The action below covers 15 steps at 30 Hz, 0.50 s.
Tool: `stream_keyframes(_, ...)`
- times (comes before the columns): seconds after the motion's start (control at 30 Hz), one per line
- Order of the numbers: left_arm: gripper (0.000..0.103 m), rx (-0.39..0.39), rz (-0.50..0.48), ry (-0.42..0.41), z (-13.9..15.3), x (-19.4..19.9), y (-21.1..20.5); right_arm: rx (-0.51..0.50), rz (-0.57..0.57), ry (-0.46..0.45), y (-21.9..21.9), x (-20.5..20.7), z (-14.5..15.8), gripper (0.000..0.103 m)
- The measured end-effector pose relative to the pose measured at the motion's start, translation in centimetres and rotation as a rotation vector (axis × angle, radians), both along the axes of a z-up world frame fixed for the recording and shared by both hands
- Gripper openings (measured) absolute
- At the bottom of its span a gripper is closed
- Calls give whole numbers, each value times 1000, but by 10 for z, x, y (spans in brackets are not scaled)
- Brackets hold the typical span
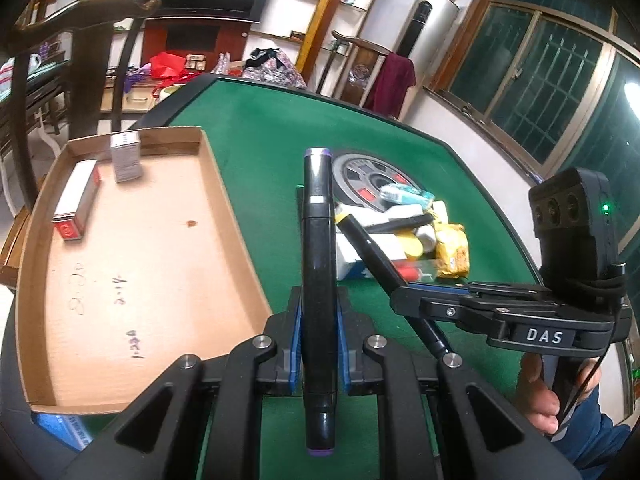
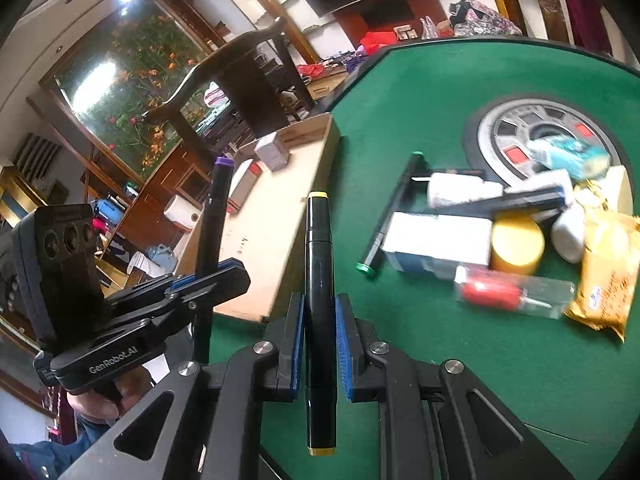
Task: Organize objects
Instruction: 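Carry both markers to the cardboard tray and release them inside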
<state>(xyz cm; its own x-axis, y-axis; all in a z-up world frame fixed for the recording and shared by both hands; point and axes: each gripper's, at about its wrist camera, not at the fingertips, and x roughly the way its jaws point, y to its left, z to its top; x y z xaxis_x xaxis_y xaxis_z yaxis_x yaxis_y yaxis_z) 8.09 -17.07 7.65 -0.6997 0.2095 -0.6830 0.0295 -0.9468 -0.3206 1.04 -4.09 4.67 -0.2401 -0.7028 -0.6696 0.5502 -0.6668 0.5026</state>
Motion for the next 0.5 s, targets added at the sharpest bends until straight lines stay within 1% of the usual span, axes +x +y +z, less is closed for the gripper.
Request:
stream_keyframes(0.2, 14, 17, 43, 4, 2, 7, -30, 12, 25, 13, -32, -1, 12, 17)
stream_keyframes(0.5, 14, 48, 104, -9, -2, 7, -71, 28, 41, 2, -70, -9, 14, 17)
